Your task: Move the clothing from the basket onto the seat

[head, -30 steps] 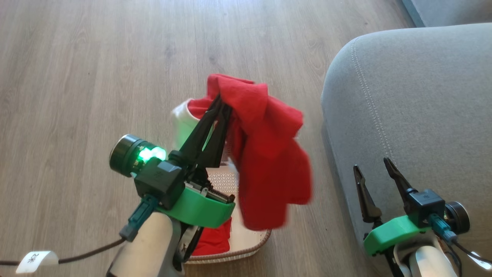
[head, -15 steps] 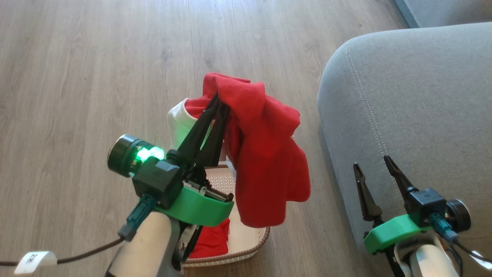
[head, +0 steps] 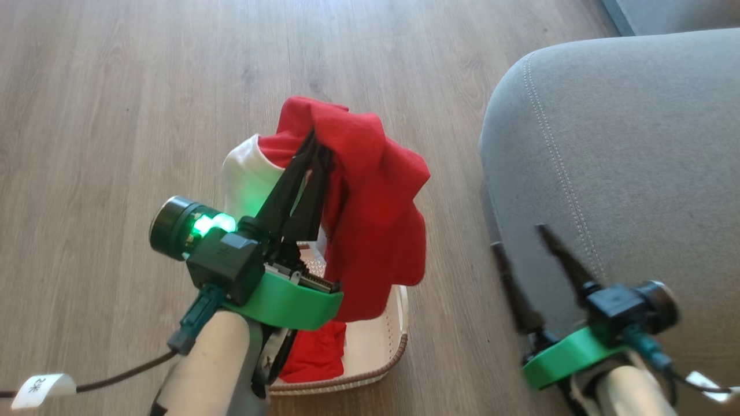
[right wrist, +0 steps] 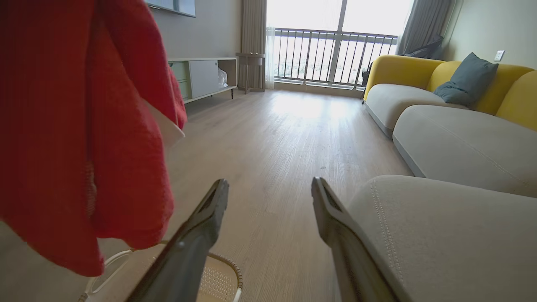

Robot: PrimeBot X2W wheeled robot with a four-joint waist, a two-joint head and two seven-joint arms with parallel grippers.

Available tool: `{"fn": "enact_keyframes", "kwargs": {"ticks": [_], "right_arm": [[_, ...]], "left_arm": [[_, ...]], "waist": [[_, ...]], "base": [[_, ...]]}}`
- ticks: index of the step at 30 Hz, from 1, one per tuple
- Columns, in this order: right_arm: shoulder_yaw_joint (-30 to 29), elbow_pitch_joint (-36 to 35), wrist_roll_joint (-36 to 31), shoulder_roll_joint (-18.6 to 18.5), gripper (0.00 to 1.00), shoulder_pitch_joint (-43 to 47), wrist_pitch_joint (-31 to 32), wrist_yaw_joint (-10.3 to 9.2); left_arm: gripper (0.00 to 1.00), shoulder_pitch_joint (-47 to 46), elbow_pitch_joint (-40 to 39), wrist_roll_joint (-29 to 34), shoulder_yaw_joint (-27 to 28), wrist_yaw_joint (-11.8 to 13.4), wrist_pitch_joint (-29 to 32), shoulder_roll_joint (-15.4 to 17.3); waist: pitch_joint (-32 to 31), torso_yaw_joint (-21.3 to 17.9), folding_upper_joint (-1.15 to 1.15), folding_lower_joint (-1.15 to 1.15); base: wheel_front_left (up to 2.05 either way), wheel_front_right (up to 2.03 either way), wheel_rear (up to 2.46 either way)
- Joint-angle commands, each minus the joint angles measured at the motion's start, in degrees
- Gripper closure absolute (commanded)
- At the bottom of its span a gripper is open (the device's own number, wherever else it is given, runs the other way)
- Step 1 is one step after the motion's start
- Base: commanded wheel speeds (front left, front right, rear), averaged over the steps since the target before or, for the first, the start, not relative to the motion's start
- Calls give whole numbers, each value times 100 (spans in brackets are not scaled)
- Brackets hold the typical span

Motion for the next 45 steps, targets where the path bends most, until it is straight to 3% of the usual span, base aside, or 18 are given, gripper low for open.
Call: {"fn": "enact_keyframes", "kwargs": {"ticks": [1,5,11,23,37,38,39,45], "right_arm": [[273,-259,93,-117,0,-113,-54,-1],[1008,-600,303,-496,0,-191,-54,-1],[1443,-915,368,-735,0,-374,-54,-1],[2327,-470,506,-1235,0,-1270,-54,-1],[2774,-100,529,-1265,0,-1858,-54,-1],[2723,-73,522,-1224,64,-1871,-54,-1],[2650,-62,554,-1163,100,-1860,-54,-1],[2209,-97,638,-877,100,-1710,-54,-1]], "left_arm": [[100,-285,-164,56,200,32,-29,13],[100,-302,-133,64,195,20,-29,13],[100,-317,-96,109,115,-21,-29,13],[100,-441,51,121,-562,-333,-29,13],[100,-569,187,47,-1294,-570,-29,13],[100,-572,192,37,-1324,-572,-29,13],[100,-576,196,26,-1352,-576,-29,13],[100,-574,228,-17,-1317,-516,-29,13]], "waist": [[5,9,0,0],[28,28,0,0],[41,48,0,0],[112,191,0,0],[145,351,0,0],[142,369,0,0],[136,391,0,0],[120,496,0,0]], "base": [[0,0,0],[0,0,0],[0,0,0],[0,0,0],[0,0,0],[0,0,0],[0,0,0],[0,0,0]]}}
